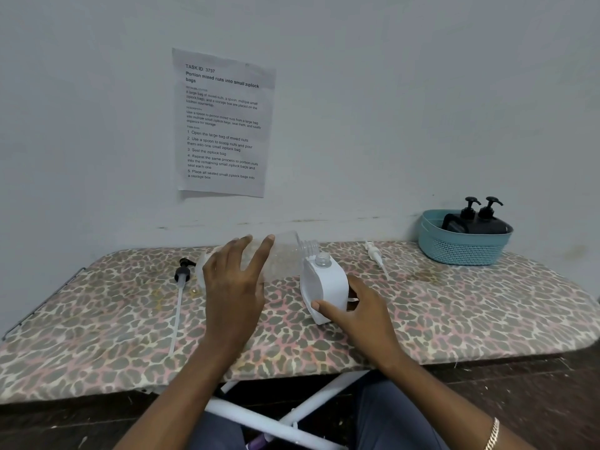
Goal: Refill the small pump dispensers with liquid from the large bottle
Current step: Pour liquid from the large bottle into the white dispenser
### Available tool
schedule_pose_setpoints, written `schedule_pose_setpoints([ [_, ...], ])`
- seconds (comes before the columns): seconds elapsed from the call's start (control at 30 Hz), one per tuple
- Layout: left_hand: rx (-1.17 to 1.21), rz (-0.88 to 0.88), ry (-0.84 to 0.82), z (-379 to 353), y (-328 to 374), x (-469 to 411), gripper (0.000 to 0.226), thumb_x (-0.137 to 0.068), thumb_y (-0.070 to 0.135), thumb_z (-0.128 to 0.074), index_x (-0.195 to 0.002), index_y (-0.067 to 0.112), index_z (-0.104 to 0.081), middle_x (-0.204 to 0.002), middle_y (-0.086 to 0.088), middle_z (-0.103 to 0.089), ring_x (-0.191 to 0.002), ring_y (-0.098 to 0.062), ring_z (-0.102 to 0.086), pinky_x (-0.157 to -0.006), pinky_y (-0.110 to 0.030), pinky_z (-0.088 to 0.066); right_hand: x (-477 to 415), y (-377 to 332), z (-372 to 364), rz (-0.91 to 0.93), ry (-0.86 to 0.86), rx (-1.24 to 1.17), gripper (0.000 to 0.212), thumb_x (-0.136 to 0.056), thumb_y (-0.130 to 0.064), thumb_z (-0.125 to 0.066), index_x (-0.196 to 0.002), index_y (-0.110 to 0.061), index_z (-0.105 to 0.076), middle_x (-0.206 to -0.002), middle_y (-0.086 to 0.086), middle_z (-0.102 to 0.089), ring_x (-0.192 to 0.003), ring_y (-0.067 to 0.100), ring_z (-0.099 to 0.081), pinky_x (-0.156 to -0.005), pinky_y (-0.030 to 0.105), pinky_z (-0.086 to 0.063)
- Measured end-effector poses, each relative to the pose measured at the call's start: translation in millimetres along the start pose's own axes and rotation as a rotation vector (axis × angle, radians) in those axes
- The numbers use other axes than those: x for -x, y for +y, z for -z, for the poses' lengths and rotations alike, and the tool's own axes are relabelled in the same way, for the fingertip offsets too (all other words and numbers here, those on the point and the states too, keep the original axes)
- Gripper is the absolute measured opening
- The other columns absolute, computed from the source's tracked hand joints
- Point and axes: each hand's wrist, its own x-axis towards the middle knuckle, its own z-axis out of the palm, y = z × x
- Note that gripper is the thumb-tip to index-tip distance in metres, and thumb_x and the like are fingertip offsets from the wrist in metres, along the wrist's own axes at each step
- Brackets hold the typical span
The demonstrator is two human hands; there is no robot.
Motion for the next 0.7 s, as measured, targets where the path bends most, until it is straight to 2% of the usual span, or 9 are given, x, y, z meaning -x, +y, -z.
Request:
schedule_pose_setpoints([
  [0.7, -0.122, -0.033, -0.051, 8.5, 3.7, -8.4, 0.096, -0.067, -0.015, -0.075, -0.151, 0.026, -0.056, -0.145, -0.014, -0.057, -0.139, -0.037, -0.048, -0.112, -0.052, -0.031, -1.4, 1.2, 0.8, 0.017, -0.016, -0.001, 0.065, -0.079, -0.053, -0.086, -0.136, -0.034, -0.062, -0.123, -0.021, -0.068, -0.108, -0.003, -0.064, -0.077, 0.01, -0.053],
])
